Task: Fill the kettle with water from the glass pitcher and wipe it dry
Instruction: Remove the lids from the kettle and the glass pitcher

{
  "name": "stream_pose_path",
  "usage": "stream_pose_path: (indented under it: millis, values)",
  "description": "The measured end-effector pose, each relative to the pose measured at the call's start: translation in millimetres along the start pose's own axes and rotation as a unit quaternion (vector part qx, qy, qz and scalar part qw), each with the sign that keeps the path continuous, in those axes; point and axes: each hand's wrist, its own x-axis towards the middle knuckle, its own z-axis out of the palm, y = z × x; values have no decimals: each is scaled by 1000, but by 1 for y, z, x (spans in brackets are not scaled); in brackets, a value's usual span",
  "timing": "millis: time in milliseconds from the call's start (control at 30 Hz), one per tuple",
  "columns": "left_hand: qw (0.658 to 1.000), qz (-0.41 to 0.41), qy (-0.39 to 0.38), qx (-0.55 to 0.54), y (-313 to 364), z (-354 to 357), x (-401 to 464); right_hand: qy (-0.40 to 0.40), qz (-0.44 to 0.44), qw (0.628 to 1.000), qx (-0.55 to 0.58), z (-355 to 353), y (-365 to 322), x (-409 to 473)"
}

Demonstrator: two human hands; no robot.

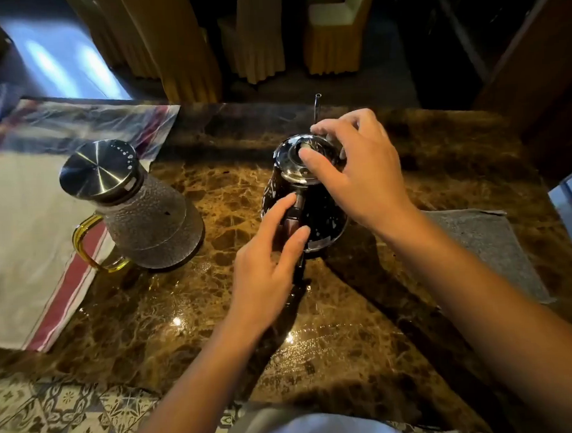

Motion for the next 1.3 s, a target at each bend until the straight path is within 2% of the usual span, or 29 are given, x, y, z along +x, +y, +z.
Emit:
stream_pose_path:
  millis: [200, 433, 533, 633, 733, 1067, 1300]
  values:
    - [999, 1, -22, -36, -15, 4, 2, -45, 50, 997, 38, 9, 0, 17]
    - [998, 36, -40, -41, -20, 7, 6, -106, 41, 992, 61, 3, 8, 28]
    - [998, 45, -29, -40, -20, 9, 6, -105, 20, 993, -42, 9, -2, 36]
    - [998, 44, -40, -34, -22, 10, 7, -132, -1, 979, -152, 15, -12, 48]
    - [998, 46, -35, -30, -23, 11, 7, -150, -11, 972, -179, 15, -12, 52]
    - [998, 57, -6, -37, -23, 15, 4, -93, 11, 985, -142, 24, -10, 43]
    - [998, 56, 9, -41, -23, 26, -3, -91, 5, 991, -94, 24, -9, 41]
